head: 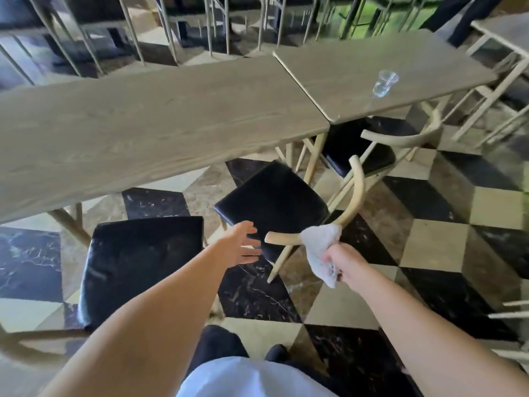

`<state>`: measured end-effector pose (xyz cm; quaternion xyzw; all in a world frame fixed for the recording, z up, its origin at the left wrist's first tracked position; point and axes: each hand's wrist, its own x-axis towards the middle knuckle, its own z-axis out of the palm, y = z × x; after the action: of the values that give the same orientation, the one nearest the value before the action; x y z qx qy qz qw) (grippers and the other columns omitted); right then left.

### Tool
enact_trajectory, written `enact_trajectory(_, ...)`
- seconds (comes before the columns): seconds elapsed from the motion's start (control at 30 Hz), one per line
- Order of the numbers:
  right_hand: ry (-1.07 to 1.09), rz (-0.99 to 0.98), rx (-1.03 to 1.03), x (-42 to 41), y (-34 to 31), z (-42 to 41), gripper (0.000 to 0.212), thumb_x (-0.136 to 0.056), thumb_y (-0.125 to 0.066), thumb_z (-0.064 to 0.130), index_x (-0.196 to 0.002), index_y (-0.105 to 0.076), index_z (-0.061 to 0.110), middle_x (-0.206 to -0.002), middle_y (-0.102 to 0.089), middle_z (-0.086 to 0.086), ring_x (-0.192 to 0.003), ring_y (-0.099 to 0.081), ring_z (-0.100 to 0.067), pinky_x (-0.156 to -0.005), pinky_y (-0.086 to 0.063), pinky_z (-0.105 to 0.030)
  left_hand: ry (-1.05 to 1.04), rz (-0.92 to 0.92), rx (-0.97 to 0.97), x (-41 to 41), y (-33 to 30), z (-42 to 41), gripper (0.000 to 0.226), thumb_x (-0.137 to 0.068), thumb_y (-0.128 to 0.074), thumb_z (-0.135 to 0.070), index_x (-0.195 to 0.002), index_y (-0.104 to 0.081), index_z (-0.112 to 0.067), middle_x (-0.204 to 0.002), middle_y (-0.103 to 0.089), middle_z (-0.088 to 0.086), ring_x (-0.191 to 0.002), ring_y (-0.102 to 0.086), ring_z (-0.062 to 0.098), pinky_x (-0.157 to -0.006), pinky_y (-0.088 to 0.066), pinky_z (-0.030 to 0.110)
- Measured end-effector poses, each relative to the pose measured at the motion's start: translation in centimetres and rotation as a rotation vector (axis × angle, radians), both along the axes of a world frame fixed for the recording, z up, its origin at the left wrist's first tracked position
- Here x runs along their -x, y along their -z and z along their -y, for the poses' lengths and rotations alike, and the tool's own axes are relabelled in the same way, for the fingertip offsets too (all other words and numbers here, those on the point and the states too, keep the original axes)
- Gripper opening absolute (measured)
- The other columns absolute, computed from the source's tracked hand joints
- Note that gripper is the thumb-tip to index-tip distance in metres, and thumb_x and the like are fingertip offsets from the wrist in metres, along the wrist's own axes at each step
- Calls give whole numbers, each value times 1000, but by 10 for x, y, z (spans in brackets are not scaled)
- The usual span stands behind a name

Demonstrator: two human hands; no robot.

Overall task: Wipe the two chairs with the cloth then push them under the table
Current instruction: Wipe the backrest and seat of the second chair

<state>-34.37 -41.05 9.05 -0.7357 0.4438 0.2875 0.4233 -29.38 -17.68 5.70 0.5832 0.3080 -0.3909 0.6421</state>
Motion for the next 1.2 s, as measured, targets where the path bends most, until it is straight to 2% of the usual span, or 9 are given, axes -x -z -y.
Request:
enact_trajectory(0.17,-89,41,-29,-25,-3,33,41,-95,-56,14,-135,-52,3,-124,-62,-19,-115,-59,-37,-105,-48,-51,-287,-80,142,-11,9,30,42,-108,-43,-40,-134,-59,-12,-127,-64,22,-110,-66,40,-86,-55,49)
enact_trajectory(0.3,-338,222,42,-41,10,35,40,-96,-52,18,-135,-53,10,-104,-61,-4,-95,-61,-22,-80,-52,-35,-323,-73,34,-22,22,46,49,-107,-42,-47,-135,-62,-13,-140,-56,21,-122,-58,39,-96,-53,49)
enact_trajectory(0.4,-702,312,188,-58,26,32,38,-98,-45,23,-134,-55,27,-110,-60,2,-114,-60,-27,-99,-51,-46,-370,-116,10,-30,42,55,56,-104,-40,-56,-134,-63,-14,-146,-54,19,-133,-52,37,-109,-45,50)
enact_trajectory(0.5,-889,373,177,-76,50,23,54,-99,-46,11,-147,-44,35,-150,-46,6,-140,-43,-21,-114,-36,-41,-410,-182,27,-41,62,62,64,-104,-30,-62,-139,-61,-18,-148,-53,18,-136,-48,40,-111,-38,53)
enact_trajectory(0.63,-1038,438,265,-89,77,2,57,-93,-54,6,-143,-47,32,-150,-45,2,-140,-40,-22,-115,-32,-36,-552,-247,126,-55,76,71,69,-98,-29,-72,-129,-65,-22,-142,-56,16,-128,-53,43,-107,-41,60)
enact_trajectory(0.87,-1406,247,149,-112,107,-11,58,-80,-55,52,-128,-47,20,-135,-51,0,-130,-46,-27,-111,-36,-45,-690,-290,172,-62,93,72,75,-96,-30,-77,-131,-65,-21,-124,-66,18,-112,-64,41,-84,-56,54)
enact_trajectory(1.03,-1493,128,36,-143,120,-14,61,-76,-65,50,-119,-33,21,-121,-59,-4,-118,-57,-32,-101,-43,-50,-727,-265,221,-62,95,89,77,-95,-29,-80,-138,-60,-24,-135,-64,17,-121,-63,36,-85,-55,49)
enact_trajectory(1.13,-1546,68,-116,-158,127,-6,70,-82,-64,47,-137,-22,36,-127,-55,-6,-118,-55,-32,-100,-46,-52,-843,-234,249,-60,93,101,78,-95,-28,-80,-140,-57,-24,-138,-64,17,-117,-67,35,-78,-56,46)
enact_trajectory(1.2,-1683,58,-197,-170,129,8,74,-90,-57,43,-150,-14,39,-130,-53,-10,-120,-54,-34,-100,-46,-51,-936,-215,207,-60,87,110,80,-94,-26,-81,-146,-54,-27,-155,-48,16,-130,-57,36,-88,-53,52)
